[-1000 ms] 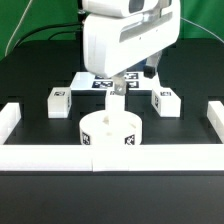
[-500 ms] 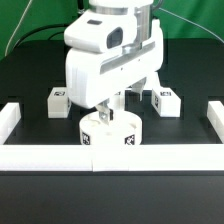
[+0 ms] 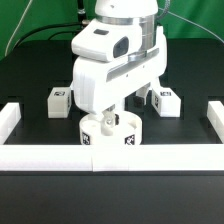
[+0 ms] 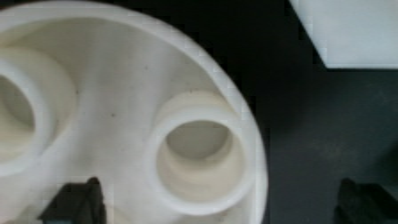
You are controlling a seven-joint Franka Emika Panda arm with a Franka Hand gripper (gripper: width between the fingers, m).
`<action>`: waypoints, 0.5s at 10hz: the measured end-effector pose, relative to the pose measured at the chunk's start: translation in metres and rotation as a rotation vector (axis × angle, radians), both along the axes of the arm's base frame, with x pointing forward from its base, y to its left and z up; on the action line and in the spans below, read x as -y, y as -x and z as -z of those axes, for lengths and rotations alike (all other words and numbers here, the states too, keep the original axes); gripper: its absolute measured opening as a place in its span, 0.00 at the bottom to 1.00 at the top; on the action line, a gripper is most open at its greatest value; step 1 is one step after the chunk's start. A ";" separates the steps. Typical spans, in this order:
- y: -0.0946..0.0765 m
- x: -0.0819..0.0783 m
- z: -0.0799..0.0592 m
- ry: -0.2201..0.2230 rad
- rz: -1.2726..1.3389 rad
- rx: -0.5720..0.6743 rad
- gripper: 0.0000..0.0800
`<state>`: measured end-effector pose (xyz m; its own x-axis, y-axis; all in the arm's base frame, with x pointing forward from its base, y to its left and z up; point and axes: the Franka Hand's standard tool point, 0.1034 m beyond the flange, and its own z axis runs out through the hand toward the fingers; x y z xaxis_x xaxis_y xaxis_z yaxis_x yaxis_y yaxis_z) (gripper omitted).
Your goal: Assemble stool
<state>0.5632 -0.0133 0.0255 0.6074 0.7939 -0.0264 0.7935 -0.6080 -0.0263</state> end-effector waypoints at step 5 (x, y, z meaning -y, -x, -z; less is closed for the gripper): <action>0.007 0.000 0.005 0.000 0.000 -0.013 0.69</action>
Offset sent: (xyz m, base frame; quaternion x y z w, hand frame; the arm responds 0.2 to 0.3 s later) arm 0.0000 0.0000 0.0000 0.0000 0.0000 0.0000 1.0000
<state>0.5562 -0.0131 0.0207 0.6072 0.7938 -0.0340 0.7930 -0.6081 -0.0370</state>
